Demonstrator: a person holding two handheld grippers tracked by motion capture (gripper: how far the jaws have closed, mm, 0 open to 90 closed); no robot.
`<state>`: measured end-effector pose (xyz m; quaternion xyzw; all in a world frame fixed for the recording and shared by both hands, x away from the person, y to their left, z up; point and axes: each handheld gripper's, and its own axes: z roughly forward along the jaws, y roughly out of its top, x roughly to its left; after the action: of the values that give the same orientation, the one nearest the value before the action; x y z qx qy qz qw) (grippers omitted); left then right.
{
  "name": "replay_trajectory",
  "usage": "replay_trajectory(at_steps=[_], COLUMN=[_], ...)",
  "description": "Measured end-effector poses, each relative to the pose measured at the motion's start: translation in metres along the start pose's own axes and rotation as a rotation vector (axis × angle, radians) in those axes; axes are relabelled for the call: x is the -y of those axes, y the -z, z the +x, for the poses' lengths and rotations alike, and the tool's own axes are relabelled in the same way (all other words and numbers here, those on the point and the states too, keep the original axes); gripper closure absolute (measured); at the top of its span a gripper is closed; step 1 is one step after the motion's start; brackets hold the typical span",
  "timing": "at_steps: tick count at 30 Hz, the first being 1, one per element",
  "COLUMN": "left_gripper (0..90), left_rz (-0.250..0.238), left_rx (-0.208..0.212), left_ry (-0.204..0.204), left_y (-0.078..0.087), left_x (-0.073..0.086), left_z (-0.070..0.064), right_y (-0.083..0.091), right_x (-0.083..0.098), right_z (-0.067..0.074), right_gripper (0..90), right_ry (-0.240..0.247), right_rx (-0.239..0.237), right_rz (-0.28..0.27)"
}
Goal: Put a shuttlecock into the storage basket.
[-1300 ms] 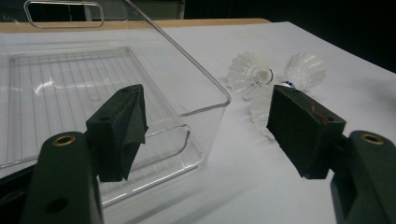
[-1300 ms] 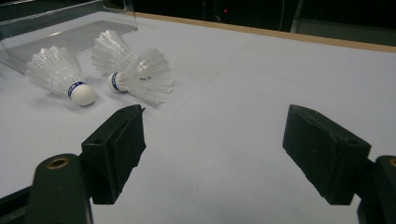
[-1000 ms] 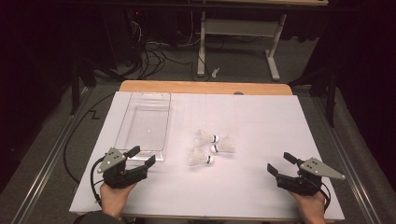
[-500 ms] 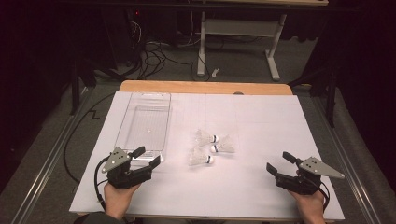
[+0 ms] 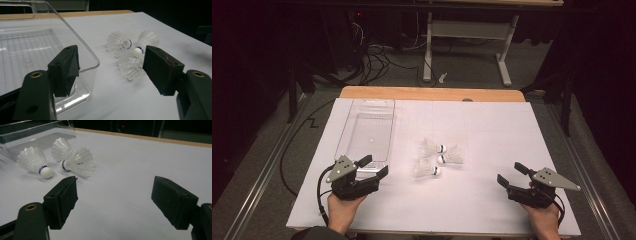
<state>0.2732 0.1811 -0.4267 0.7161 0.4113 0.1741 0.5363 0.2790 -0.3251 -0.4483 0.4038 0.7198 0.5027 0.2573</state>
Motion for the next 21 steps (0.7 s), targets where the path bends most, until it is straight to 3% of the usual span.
replay_trajectory(at_steps=[21], left_gripper=[30.6], left_rz=[-0.001], left_rx=[0.041], left_ry=[-0.023], left_y=[-0.018], left_x=[-0.013], left_z=[-0.011], right_y=[0.001], right_x=[0.0], right_z=[0.0], right_gripper=[21.4], right_ry=[0.003], right_rx=[-0.004], right_rz=[-0.005])
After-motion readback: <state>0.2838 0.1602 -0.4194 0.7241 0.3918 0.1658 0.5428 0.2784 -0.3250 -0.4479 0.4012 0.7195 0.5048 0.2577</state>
